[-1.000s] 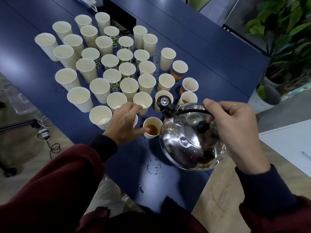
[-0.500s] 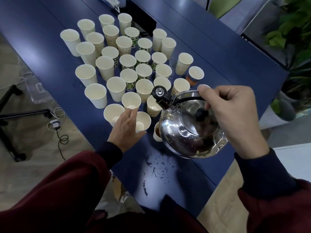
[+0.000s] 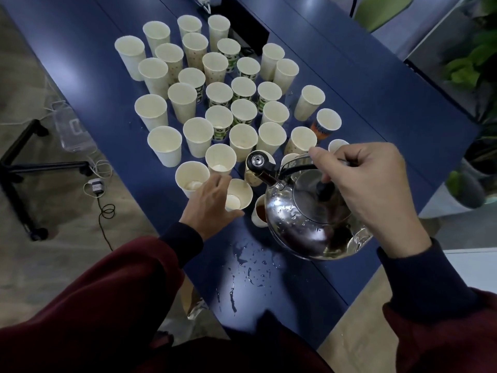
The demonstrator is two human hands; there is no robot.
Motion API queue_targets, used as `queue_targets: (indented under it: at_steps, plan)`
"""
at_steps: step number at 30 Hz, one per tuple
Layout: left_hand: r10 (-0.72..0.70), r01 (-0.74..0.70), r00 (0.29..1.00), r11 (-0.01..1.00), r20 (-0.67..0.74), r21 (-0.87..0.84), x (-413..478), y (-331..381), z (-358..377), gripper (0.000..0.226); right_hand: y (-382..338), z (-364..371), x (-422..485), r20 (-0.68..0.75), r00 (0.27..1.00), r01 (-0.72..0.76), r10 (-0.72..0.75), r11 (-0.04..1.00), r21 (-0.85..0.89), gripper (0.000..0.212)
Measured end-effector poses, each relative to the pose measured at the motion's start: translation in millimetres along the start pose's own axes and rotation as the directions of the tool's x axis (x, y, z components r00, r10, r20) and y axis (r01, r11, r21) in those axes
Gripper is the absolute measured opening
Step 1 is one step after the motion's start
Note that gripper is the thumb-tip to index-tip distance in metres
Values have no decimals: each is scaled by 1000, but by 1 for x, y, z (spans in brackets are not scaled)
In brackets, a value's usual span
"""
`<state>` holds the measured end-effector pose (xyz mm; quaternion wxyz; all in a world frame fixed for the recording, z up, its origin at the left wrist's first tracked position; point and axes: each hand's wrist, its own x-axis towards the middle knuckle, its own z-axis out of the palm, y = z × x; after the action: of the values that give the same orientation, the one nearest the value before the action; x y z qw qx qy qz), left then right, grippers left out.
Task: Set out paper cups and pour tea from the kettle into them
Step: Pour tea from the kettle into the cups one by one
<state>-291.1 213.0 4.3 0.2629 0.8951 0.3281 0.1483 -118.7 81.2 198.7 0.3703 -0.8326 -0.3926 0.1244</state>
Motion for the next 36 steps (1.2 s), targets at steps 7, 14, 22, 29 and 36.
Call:
queue_targets:
  at_steps: [7,14,22,29,36]
  plan:
    - [18,-17,999,999,30,-39,2,-3,-3,67,4,-3,-2,15,1000,-17,18,999,-48,50]
    - [31,-29,999,998,36,-54,3,-7,-4,60,4,-5,-6,28,999,-30,32,998,-56,48]
    - [31,-28,998,998,60,-53,5,-7,-3,61,4,-5,-8,26,999,-39,41,997,-61,50]
    - [45,-41,994,998,98,-42,7,-8,-6,61,0,-6,-11,61,994,-94,93,996,9,47]
    - [77,-75,994,997,80,-23,10,-2,-15,65,0,-5,-8,42,967,-256,253,948,188,56]
